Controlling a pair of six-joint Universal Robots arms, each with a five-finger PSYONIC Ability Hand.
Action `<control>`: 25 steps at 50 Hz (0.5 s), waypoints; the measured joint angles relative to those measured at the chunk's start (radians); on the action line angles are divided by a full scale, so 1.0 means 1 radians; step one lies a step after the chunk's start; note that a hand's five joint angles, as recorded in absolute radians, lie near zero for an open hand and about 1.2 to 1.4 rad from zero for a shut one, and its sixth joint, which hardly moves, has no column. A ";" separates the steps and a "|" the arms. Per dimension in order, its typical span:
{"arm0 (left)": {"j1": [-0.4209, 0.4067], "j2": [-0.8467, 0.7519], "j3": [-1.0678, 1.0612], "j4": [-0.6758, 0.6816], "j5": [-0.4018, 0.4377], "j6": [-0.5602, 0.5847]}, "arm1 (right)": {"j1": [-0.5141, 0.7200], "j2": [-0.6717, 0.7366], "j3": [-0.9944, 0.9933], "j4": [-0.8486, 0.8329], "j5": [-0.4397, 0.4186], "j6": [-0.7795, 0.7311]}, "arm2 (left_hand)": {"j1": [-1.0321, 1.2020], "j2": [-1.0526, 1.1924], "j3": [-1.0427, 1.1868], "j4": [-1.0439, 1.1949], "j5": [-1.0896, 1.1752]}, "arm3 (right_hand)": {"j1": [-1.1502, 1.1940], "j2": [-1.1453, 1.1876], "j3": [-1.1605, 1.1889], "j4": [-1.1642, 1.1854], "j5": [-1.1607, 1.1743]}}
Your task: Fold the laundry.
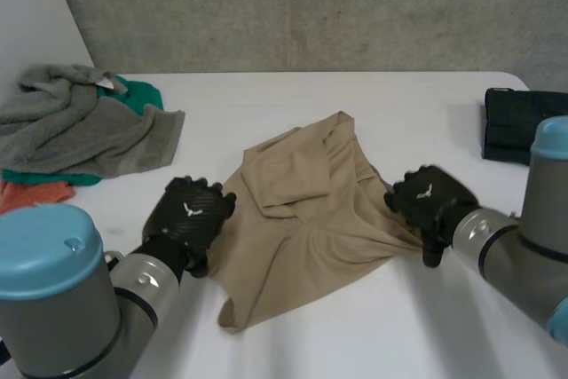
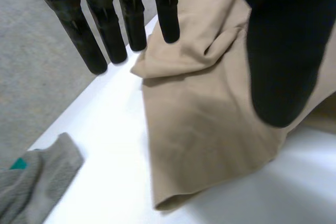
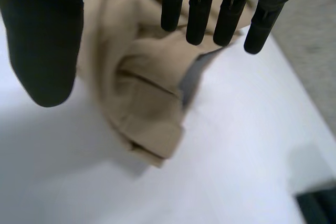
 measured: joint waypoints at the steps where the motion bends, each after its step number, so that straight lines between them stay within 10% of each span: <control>1: 0.002 0.006 0.009 -0.011 -0.005 0.003 | -0.001 -0.012 -0.012 0.001 0.006 0.014 | -0.006 -0.021 -0.018 -0.018 -0.018 | -0.023 -0.027 -0.024 -0.025 -0.028; 25: -0.031 -0.005 0.152 -0.345 0.020 -0.143 | -0.086 0.033 -0.210 0.244 -0.055 0.084 | -0.123 -0.163 -0.165 -0.157 -0.158 | -0.132 -0.157 -0.142 -0.131 -0.125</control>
